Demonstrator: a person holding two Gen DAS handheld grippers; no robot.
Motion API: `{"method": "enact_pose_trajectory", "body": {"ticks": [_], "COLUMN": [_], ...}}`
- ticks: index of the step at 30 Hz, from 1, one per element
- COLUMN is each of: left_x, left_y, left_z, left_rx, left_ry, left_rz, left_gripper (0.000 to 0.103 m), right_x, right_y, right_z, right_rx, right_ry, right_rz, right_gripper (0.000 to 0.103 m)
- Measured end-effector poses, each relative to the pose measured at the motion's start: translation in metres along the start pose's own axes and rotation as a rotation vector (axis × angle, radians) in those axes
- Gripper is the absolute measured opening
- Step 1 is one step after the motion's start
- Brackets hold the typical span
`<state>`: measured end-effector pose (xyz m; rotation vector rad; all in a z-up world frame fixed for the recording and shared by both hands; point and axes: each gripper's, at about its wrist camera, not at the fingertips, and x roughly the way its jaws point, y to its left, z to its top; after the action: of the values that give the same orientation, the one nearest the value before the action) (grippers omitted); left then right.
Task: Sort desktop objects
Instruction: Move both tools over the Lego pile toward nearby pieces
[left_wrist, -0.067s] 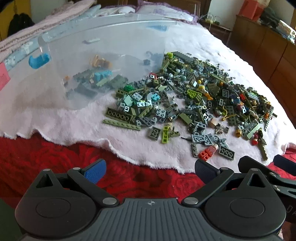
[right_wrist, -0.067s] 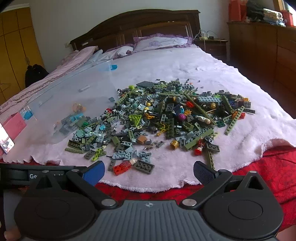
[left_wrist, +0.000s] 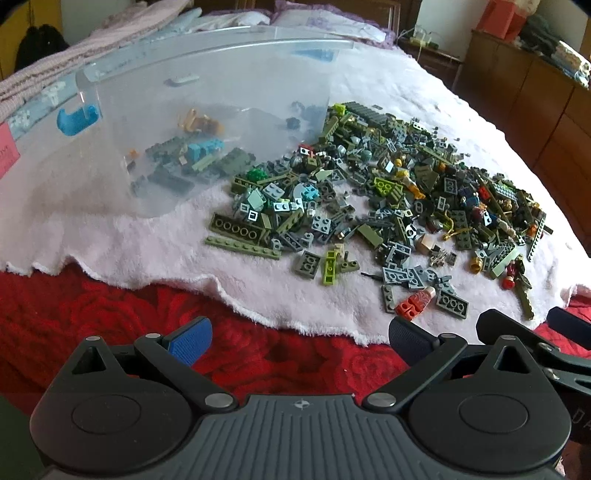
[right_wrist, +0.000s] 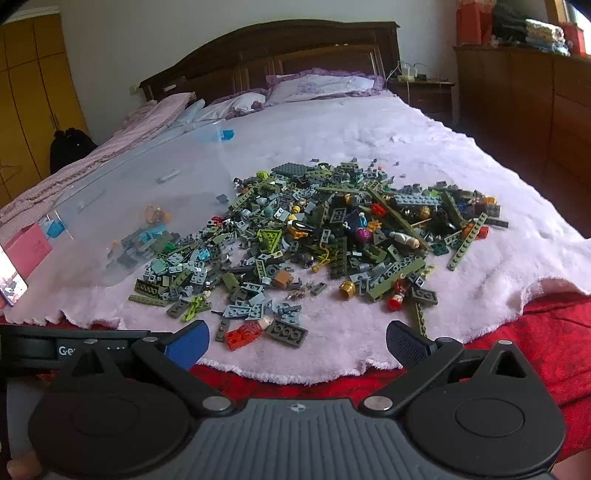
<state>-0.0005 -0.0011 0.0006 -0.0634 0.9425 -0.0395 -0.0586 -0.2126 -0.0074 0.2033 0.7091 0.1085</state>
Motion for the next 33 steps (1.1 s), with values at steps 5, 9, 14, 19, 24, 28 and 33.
{"method": "enact_pose_trajectory", "body": {"ticks": [5,9,14,19,24,28,33], "left_x": [0.0,0.001,0.0,0.003,0.005,0.007,0.008], "left_y": [-0.002,0.0,0.007,0.009,0.007,0.003,0.002], "left_z": [-0.007,-0.001,0.002,0.001,-0.001,-0.003,-0.003], "left_rx": [0.006,-0.015,-0.044,-0.055,-0.042,-0.022,-0.012], "left_ry": [-0.034,-0.003,-0.006,0.006,0.014,0.014,-0.002], "left_rz": [0.011,0.013,0.027,0.034,0.023,0.012,0.013], "left_gripper": [0.103,0.103,0.103,0.103,0.103,0.103,0.103], "right_x": [-0.002,-0.002,-0.003,0.0,0.003,0.006,0.011], "right_y": [0.001,0.004,0.004,0.004,0.005,0.004,0.005], "right_z": [-0.001,-0.001,-0.002,-0.003,-0.005,-0.006,-0.006], "right_rx": [-0.02,-0.041,-0.049,-0.053,-0.072,-0.07,-0.094], "right_ry": [-0.006,-0.012,-0.013,-0.007,0.001,0.013,0.025], "right_rz": [0.009,0.013,0.026,0.033,0.031,0.034,0.012], "right_gripper": [0.103,0.102,0.1,0.1,0.099,0.098,0.094]}}
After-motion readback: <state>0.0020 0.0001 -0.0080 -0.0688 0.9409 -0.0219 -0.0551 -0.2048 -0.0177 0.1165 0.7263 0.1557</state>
